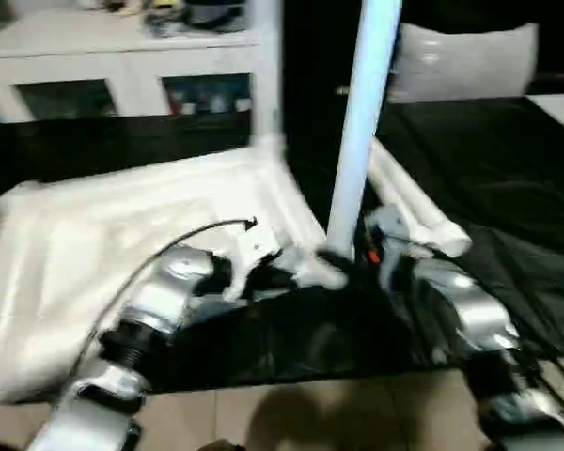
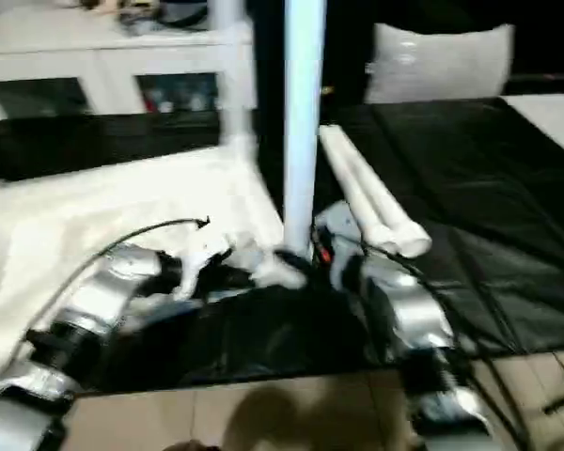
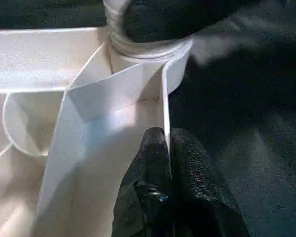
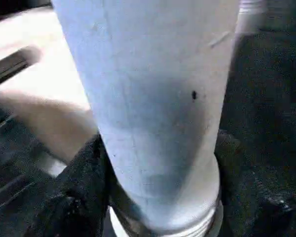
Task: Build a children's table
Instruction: Rotate leg to tighten
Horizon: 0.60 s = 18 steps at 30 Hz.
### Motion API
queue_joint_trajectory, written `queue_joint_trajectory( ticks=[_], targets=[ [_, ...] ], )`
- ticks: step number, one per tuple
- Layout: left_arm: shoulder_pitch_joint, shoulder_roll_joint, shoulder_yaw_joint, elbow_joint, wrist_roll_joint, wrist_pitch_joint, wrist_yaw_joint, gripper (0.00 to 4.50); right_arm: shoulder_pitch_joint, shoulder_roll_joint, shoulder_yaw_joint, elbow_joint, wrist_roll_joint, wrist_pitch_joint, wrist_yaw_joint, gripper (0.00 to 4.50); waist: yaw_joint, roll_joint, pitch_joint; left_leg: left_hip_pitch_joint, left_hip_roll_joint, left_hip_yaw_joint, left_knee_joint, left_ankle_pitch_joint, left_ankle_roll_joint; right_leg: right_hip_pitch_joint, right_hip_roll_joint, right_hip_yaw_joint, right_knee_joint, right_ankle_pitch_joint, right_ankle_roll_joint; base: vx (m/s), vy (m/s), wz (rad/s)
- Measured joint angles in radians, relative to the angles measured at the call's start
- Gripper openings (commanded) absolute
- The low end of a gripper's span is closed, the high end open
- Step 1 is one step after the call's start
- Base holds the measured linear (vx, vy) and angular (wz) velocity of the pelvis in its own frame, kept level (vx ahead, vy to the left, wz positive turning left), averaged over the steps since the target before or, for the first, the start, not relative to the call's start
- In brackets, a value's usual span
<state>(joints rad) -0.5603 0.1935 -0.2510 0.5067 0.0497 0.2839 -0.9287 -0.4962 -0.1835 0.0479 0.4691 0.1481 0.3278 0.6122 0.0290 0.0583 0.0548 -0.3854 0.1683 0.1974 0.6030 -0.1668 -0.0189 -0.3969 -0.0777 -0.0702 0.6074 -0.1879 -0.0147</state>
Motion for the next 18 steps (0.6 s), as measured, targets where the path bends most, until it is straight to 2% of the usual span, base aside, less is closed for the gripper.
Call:
queue_joint_trajectory(
  ticks=[3,6,7,10,14,18],
  targets=[
    [-0.013,-0.074,0.013,0.010,0.031,0.034,0.138,0.00,-0.066,0.051,-0.036,0.083,-0.012,0.009,-0.150,2.64,0.001,-0.001,0.001,0.000,0.000,0.000,0.000,0.000,0.000,0.000,0.000,0.000,-0.001,0.000,0.000,0.000,0.000,0.00],
    [-0.036,-0.122,0.015,0.040,0.048,0.041,0.219,0.00,-0.105,0.072,-0.054,0.144,-0.028,-0.023,-0.232,2.64,0.007,0.000,0.000,-0.001,-0.001,0.000,-0.001,0.000,0.000,0.000,0.000,0.001,-0.001,0.001,-0.002,0.000,0.000,0.00],
    [-0.039,-0.132,0.014,0.042,0.055,0.041,0.237,0.00,-0.110,0.078,-0.061,0.159,-0.032,-0.040,-0.248,3.20,0.008,0.000,0.000,-0.001,-0.001,0.000,-0.001,0.000,0.000,0.000,0.000,0.001,-0.001,0.002,-0.003,0.000,0.000,0.00],
    [-0.042,-0.137,0.012,0.038,0.057,0.041,0.247,0.00,-0.121,0.092,-0.074,0.182,-0.035,-0.058,-0.270,3.44,0.013,0.000,0.000,-0.002,-0.001,0.000,-0.002,0.000,0.000,-0.002,0.000,0.001,-0.001,0.008,-0.003,0.000,0.000,0.00],
    [-0.044,-0.138,-0.002,0.028,0.058,0.031,0.243,0.00,-0.112,0.087,-0.079,0.197,-0.039,-0.088,-0.274,3.76,0.032,0.002,0.000,-0.004,-0.001,0.000,-0.007,0.000,0.000,-0.005,0.000,0.000,0.000,0.011,-0.006,0.000,0.000,0.00],
    [-0.059,-0.120,-0.015,0.050,0.061,-0.010,0.208,0.00,-0.057,0.043,-0.059,0.149,-0.040,-0.143,-0.199,3.92,0.042,0.005,0.001,-0.006,0.000,0.000,-0.008,0.000,0.000,-0.007,0.000,-0.001,-0.001,0.010,-0.005,0.000,0.000,0.00]
  ],
)
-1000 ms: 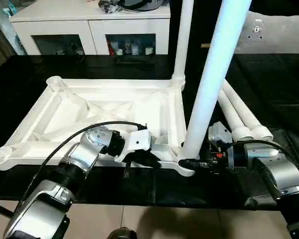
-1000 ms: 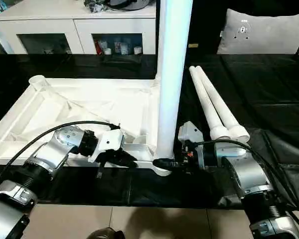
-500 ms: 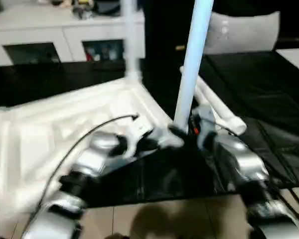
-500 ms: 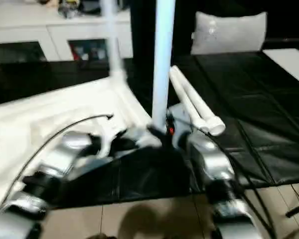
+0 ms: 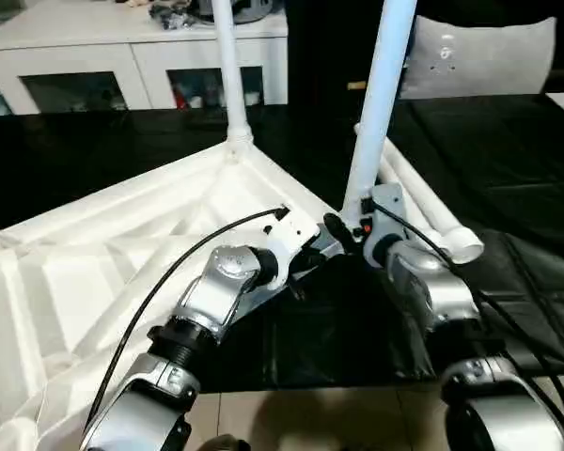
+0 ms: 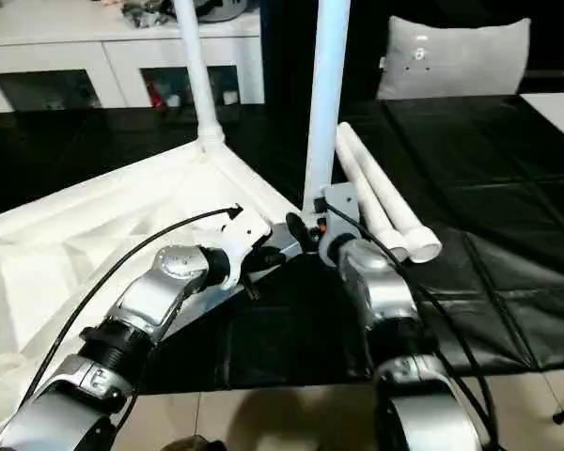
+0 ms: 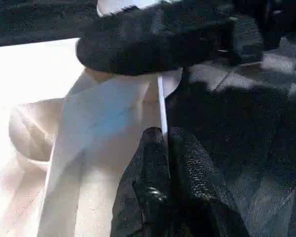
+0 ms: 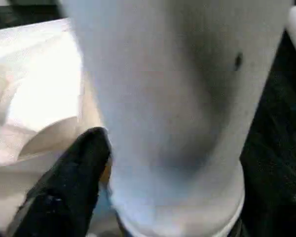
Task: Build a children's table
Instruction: Rotate leg to tighten
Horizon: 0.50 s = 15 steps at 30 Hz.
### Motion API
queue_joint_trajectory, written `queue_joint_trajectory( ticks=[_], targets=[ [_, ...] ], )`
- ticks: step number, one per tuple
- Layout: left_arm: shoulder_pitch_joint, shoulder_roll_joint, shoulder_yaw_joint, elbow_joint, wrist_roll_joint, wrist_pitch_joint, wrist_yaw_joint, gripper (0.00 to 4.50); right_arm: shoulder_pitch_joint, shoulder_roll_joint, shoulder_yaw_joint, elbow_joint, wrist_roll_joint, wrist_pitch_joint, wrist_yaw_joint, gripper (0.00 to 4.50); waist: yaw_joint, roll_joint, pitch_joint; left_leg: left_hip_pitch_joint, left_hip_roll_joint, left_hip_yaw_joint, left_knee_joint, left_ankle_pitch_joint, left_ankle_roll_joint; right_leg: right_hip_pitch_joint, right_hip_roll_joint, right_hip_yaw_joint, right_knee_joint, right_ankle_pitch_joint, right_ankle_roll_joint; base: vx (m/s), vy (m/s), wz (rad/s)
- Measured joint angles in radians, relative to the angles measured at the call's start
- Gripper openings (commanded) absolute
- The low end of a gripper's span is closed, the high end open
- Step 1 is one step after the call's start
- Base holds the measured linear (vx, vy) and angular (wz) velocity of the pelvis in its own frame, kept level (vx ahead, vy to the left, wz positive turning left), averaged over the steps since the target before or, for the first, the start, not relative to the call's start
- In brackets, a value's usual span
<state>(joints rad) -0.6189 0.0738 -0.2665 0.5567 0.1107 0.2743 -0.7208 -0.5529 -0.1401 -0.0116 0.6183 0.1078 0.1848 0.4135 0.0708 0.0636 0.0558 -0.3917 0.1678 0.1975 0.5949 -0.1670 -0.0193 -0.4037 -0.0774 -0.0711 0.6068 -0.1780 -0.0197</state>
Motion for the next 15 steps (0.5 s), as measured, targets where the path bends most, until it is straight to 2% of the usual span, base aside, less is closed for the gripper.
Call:
queue_joint_trajectory(
  ticks=[1,3,5,9,15],
  targets=[
    [-0.001,0.014,-0.007,0.004,-0.001,-0.022,-0.025,0.00,0.031,-0.026,0.004,-0.034,0.007,-0.010,0.047,4.17,0.004,0.000,0.000,-0.001,0.000,0.000,0.000,0.000,0.000,0.000,0.000,0.000,0.000,0.000,0.000,0.000,0.000,0.00],
    [-0.003,0.035,-0.010,0.010,-0.003,-0.046,-0.058,0.00,0.064,-0.055,0.011,-0.068,0.015,-0.021,0.114,4.31,0.007,0.000,0.000,-0.001,0.000,0.000,0.000,0.000,0.000,0.000,0.000,0.000,-0.001,0.000,0.000,0.000,0.000,0.00],
    [-0.004,0.064,-0.021,0.015,-0.009,-0.079,-0.116,0.00,0.114,-0.127,0.025,-0.132,0.030,-0.040,0.230,4.45,0.017,0.001,0.001,-0.002,0.000,0.000,0.000,0.000,0.000,0.000,0.000,0.000,-0.003,0.001,0.000,0.000,0.000,0.00],
    [-0.006,0.104,-0.026,0.033,-0.020,-0.126,-0.187,0.00,0.123,-0.199,0.033,-0.180,0.060,-0.057,0.370,4.45,0.016,0.001,0.001,-0.002,0.000,0.000,0.000,0.000,0.000,0.000,0.000,0.000,-0.004,0.003,0.000,0.000,0.000,0.00],
    [-0.011,0.169,-0.047,0.068,-0.039,-0.238,-0.345,0.00,0.154,-0.330,0.071,-0.238,0.084,-0.060,0.580,4.45,0.026,0.001,0.001,-0.002,0.000,0.000,0.001,0.000,0.000,0.001,0.000,0.000,-0.006,0.004,0.000,0.000,0.000,0.00]
  ],
)
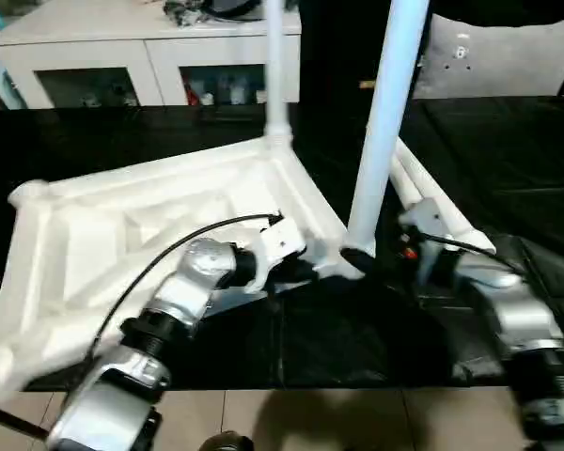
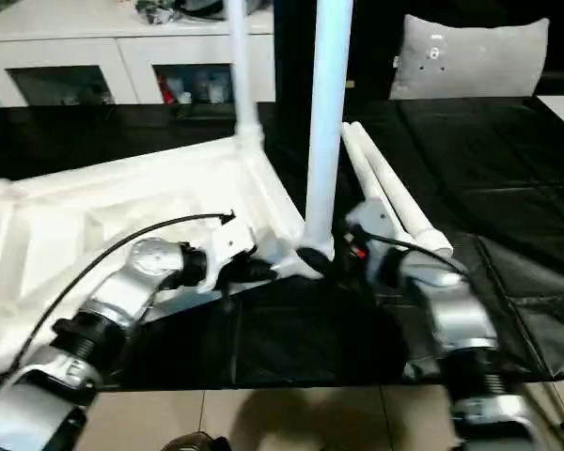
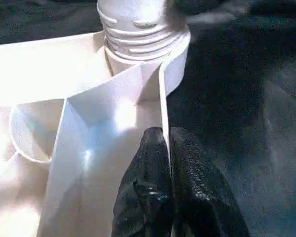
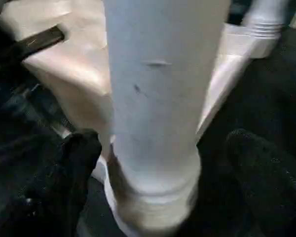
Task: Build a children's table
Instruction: Rotate leg to tighten
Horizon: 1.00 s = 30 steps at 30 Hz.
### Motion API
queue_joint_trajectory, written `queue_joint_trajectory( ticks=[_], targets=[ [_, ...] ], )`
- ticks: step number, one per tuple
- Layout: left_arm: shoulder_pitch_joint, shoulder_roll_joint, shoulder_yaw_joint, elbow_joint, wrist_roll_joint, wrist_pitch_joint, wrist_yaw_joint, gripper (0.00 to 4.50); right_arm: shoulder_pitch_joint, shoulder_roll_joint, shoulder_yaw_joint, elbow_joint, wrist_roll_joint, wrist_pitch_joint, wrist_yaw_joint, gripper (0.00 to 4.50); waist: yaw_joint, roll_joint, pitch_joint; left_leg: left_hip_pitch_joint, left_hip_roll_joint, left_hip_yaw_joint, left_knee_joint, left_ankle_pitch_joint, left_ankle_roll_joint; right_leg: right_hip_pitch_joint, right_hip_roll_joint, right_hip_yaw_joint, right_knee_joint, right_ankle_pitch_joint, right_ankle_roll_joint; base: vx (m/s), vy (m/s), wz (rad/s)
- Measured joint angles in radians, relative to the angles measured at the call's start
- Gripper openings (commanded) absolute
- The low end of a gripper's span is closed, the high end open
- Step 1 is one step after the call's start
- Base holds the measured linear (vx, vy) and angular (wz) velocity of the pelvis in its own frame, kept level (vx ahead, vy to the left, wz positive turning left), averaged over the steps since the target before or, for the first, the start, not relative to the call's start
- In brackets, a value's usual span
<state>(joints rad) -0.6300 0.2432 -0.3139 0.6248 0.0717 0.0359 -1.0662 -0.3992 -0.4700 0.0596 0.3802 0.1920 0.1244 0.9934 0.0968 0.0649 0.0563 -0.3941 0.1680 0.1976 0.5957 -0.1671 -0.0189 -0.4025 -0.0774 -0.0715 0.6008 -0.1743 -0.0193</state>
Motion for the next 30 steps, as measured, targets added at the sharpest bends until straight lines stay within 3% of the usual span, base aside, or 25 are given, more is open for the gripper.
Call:
queue_joint_trajectory(
  ticks=[7,14,30],
  targets=[
    [-0.020,0.046,-0.036,0.031,-0.010,-0.094,-0.148,0.00,0.009,-0.066,0.031,-0.036,0.035,0.006,0.190,4.45,0.011,0.000,0.000,0.000,0.000,0.000,0.000,0.000,0.000,0.000,0.000,0.000,0.000,0.000,0.000,0.000,0.000,0.00],
    [-0.030,0.068,-0.058,0.048,-0.018,-0.153,-0.256,0.00,0.009,-0.083,0.067,-0.066,0.077,0.066,0.291,3.80,0.021,0.000,0.000,0.000,0.000,0.000,0.001,0.000,0.000,0.000,0.000,0.000,0.000,0.000,0.000,0.000,0.000,0.00],
    [-0.036,0.084,-0.059,0.079,-0.022,-0.206,-0.295,0.00,0.011,-0.083,0.084,-0.096,0.101,0.114,0.345,2.37,0.020,0.000,0.000,0.000,0.001,0.000,0.001,0.000,0.000,0.000,0.000,0.000,0.000,0.000,-0.001,0.000,0.000,0.00]
  ],
)
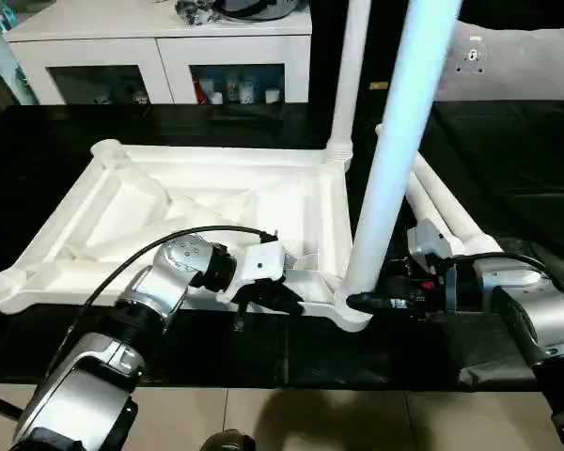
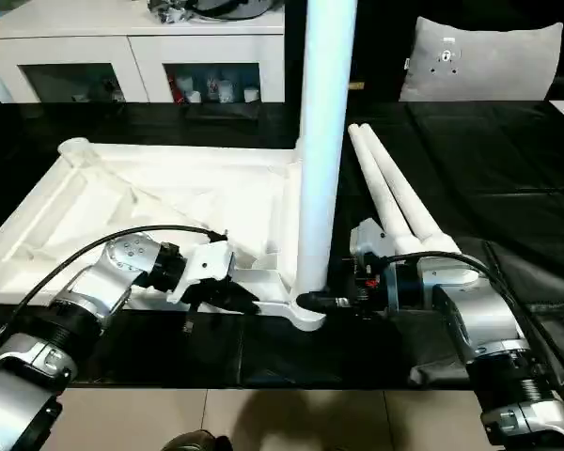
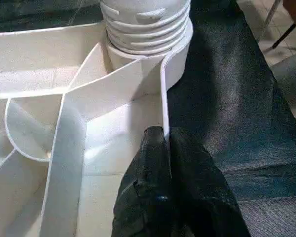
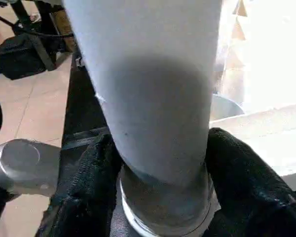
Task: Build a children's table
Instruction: Rotate leg to tighten, then rotate table base
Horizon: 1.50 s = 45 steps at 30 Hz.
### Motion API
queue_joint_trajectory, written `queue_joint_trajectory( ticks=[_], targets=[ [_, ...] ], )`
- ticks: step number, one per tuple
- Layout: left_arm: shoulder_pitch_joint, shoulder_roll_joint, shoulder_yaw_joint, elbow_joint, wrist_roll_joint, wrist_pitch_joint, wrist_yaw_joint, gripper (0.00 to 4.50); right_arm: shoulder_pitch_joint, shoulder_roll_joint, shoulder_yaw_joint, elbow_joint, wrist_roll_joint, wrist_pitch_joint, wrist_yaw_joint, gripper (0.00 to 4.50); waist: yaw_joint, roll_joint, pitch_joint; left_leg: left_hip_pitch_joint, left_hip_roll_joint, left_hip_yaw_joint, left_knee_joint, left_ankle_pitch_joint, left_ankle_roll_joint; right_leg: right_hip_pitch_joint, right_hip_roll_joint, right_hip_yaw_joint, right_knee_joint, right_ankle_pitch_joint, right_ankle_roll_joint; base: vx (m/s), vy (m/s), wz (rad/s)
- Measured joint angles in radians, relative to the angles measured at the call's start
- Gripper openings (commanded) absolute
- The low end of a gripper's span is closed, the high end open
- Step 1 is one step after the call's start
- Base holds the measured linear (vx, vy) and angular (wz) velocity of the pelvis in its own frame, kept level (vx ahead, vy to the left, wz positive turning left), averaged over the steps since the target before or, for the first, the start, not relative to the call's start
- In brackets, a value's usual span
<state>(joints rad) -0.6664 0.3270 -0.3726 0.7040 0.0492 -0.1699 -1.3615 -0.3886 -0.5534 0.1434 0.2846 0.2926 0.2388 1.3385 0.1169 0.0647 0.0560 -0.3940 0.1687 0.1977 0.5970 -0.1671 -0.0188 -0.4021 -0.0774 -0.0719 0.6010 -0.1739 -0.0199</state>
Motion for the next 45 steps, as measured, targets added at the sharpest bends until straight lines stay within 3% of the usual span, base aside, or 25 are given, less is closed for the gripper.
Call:
queue_joint_trajectory(
  ticks=[5,10,16,22,25,29,31,34,38,41,45],
  targets=[
    [-0.002,0.000,0.000,0.011,-0.004,-0.005,-0.005,0.00,0.002,0.000,-0.001,-0.011,-0.001,0.008,-0.004,2.05,0.000,0.000,0.000,0.000,0.000,0.000,0.000,0.000,0.000,0.000,0.000,0.000,0.000,0.000,0.000,0.000,0.000,0.00],
    [-0.002,0.000,0.002,0.015,-0.008,-0.003,-0.011,0.00,0.033,0.008,-0.012,-0.047,0.000,0.012,-0.026,2.00,0.001,0.001,-0.001,0.001,0.000,0.000,0.000,0.000,0.000,0.001,0.000,0.000,0.000,0.000,0.000,0.000,0.000,0.00],
    [0.003,-0.012,0.028,0.010,-0.017,0.102,0.023,0.00,0.073,0.074,-0.026,-0.109,-0.016,0.068,-0.170,1.99,-0.008,0.005,-0.003,0.008,0.000,0.000,0.000,0.000,0.000,0.006,0.000,0.000,0.000,-0.002,0.003,0.000,0.000,0.00],
    [0.003,-0.085,0.093,0.000,-0.013,0.289,0.248,0.00,0.014,0.236,-0.091,-0.048,-0.086,0.139,-0.517,1.98,-0.070,0.007,-0.003,0.011,0.000,0.000,0.002,0.000,-0.001,0.006,0.000,0.000,-0.005,-0.002,0.003,0.000,0.000,0.00],
    [0.002,-0.134,0.125,-0.010,-0.017,0.372,0.340,0.00,-0.020,0.293,-0.119,-0.008,-0.105,0.152,-0.645,1.98,-0.090,0.006,-0.002,0.010,0.000,0.000,0.002,0.000,-0.001,0.006,0.000,0.000,-0.008,-0.002,0.003,0.000,0.000,0.00],
    [-0.053,-0.269,0.192,0.035,-0.016,0.480,0.609,0.00,-0.146,0.416,-0.180,0.137,-0.161,0.140,-0.951,1.98,-0.110,0.006,-0.001,0.006,-0.001,-0.001,0.005,0.000,-0.001,0.000,0.000,0.000,-0.010,0.000,0.001,0.000,0.000,0.00],
    [-0.078,-0.332,0.204,0.078,-0.016,0.482,0.721,0.00,-0.184,0.441,-0.198,0.196,-0.179,0.114,-1.048,1.98,-0.112,0.007,-0.001,0.005,-0.002,-0.001,0.004,0.000,0.000,0.000,-0.001,0.001,-0.011,0.001,0.001,0.000,0.000,0.00],
    [-0.087,-0.359,0.208,0.088,-0.016,0.483,0.779,0.00,-0.188,0.450,-0.208,0.221,-0.182,0.068,-1.078,2.68,-0.107,0.008,-0.001,0.005,-0.003,-0.001,0.002,-0.001,0.001,-0.001,-0.001,0.001,-0.012,0.009,0.002,0.000,0.000,0.00],
    [-0.091,-0.354,0.218,0.086,-0.015,0.480,0.785,0.00,-0.185,0.474,-0.223,0.234,-0.179,0.033,-1.081,3.09,-0.093,0.011,-0.002,0.004,-0.001,-0.001,-0.005,-0.001,0.001,-0.004,0.000,-0.002,-0.012,0.013,0.001,0.000,0.000,0.00],
    [-0.092,-0.345,0.213,0.086,-0.009,0.465,0.781,0.00,-0.160,0.459,-0.204,0.224,-0.200,0.013,-1.088,3.23,-0.080,0.014,-0.003,0.003,0.000,-0.001,-0.007,-0.001,0.002,-0.005,0.000,-0.003,-0.012,0.010,0.001,0.000,0.000,0.00],
    [-0.103,-0.330,0.197,0.098,0.005,0.426,0.776,0.00,-0.101,0.441,-0.197,0.191,-0.197,0.027,-1.061,3.68,-0.077,0.021,0.000,-0.002,0.000,-0.001,-0.005,0.000,0.005,-0.010,0.000,-0.003,-0.012,0.010,0.001,0.000,0.000,0.00]
  ],
)
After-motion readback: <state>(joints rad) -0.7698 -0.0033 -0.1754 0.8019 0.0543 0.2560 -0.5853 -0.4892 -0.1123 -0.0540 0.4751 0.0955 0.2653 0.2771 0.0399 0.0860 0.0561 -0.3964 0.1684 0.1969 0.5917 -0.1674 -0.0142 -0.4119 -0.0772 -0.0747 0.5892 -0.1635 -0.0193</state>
